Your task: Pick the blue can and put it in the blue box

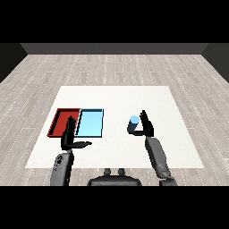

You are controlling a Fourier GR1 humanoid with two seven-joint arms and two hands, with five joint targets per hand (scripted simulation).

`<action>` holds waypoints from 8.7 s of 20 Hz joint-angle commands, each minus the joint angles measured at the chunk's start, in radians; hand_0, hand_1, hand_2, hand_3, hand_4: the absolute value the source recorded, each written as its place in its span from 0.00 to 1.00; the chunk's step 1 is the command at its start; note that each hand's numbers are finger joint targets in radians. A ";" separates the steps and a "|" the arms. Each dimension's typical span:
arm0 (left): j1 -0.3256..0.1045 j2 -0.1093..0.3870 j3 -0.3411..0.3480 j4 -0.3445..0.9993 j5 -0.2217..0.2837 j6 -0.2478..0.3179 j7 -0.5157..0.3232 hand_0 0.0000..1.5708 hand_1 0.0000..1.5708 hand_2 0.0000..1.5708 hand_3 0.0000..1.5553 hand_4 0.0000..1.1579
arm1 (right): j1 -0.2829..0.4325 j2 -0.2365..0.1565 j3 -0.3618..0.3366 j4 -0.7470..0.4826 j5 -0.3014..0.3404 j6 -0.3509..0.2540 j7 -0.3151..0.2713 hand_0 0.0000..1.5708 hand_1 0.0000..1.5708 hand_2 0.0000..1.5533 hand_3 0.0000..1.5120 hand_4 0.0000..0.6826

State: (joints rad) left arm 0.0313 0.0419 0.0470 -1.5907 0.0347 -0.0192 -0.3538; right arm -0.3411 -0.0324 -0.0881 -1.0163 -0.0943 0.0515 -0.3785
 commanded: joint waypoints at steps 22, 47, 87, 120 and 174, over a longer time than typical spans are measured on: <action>-0.065 0.007 0.020 0.051 -0.019 0.031 -0.009 0.00 0.00 0.00 0.00 0.00 | -0.228 -0.038 -0.101 0.448 -0.084 0.056 -0.121 0.00 0.00 0.00 0.00 0.00; 0.026 -0.014 -0.023 -0.077 -0.024 0.032 0.016 0.00 0.00 0.00 0.00 0.00 | -0.379 0.016 -0.085 0.622 -0.072 -0.213 -0.113 0.93 0.93 0.94 0.96 0.80; -0.064 -0.019 -0.222 0.013 0.034 0.047 0.045 0.00 0.00 0.00 0.00 0.00 | -0.092 0.006 0.193 -0.183 -0.015 -0.213 0.073 0.93 0.93 0.94 0.91 0.83; -0.414 -0.042 -0.499 0.451 0.255 0.291 -0.027 0.00 0.00 0.00 0.00 0.00 | -0.120 0.032 0.435 -0.199 -0.097 -0.341 0.058 0.92 0.92 0.94 0.91 0.83; -0.666 -0.040 -0.733 0.617 0.463 0.738 0.025 1.00 1.00 0.99 0.95 0.99 | -0.137 0.017 0.555 -0.351 -0.154 -0.391 0.151 0.91 0.91 0.94 0.91 0.78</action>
State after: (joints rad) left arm -0.6074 0.0299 -0.6657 -0.9541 0.5095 0.6430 -0.3880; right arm -0.5151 -0.0254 0.4694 -1.2768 -0.2539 -0.3603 -0.2579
